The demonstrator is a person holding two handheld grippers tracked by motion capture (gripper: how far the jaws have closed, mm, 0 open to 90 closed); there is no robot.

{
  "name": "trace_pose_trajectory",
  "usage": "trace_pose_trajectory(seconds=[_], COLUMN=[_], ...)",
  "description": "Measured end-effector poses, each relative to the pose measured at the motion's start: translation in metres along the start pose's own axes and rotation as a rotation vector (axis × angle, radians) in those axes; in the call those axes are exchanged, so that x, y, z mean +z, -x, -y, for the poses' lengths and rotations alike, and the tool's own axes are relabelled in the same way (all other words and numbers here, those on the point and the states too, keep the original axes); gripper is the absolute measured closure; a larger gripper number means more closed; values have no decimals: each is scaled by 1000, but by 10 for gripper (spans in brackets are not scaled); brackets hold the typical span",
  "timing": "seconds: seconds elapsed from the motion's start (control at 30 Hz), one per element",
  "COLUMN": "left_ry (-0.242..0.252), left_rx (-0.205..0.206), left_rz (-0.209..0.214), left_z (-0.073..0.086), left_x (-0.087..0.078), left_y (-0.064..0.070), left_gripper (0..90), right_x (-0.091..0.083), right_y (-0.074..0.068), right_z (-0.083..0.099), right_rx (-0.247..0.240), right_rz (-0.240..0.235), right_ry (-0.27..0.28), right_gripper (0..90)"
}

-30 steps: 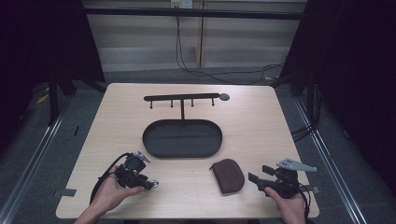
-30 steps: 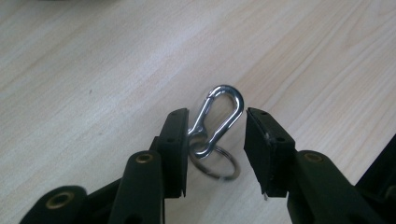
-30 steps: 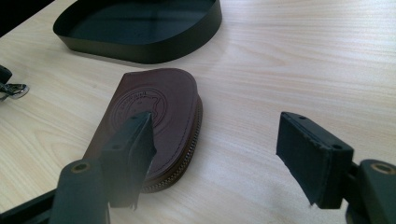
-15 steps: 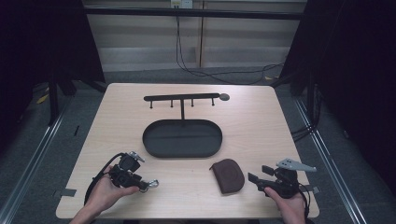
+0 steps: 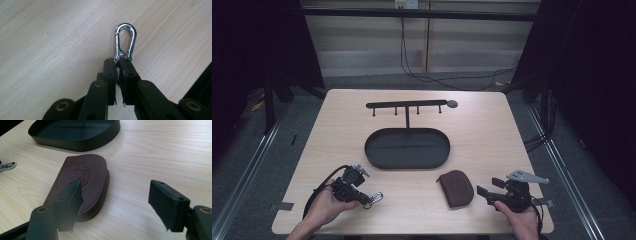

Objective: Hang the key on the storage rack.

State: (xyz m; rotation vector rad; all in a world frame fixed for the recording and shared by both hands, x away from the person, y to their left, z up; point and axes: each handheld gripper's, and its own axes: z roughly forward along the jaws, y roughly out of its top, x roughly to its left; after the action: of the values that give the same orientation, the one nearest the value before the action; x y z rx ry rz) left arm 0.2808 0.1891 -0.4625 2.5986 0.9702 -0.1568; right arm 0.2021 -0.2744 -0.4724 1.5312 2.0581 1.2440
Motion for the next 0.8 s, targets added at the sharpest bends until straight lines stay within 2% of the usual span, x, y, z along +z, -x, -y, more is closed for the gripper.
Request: trace_pose_trajectory(seconds=[0.23, 0.47, 0.57, 0.67, 0.7, 0.8], left_ry=[0, -27, -20, -36, -58, -61], left_rx=[34, 56, 55, 62, 55, 52], left_rz=[2, -2, -19, -18, -20, -23], left_z=[-7, -15, -17, -19, -22, -25], left_x=[-10, -17, -21, -23, -25, -29], left_y=[4, 4, 4, 4, 4, 5], left_gripper=[892, 892, 892, 892, 892, 893], right_x=[0, 0, 0, 0, 0, 0], right_y=[0, 0, 0, 0, 0, 0], right_z=[0, 0, 0, 0, 0, 0], right_rx=[0, 0, 0, -2, -1, 0], right_rz=[3, 2, 0, 0, 0, 0], right_ry=[-1, -2, -3, -3, -3, -2], right_gripper=[272, 272, 272, 272, 272, 272])
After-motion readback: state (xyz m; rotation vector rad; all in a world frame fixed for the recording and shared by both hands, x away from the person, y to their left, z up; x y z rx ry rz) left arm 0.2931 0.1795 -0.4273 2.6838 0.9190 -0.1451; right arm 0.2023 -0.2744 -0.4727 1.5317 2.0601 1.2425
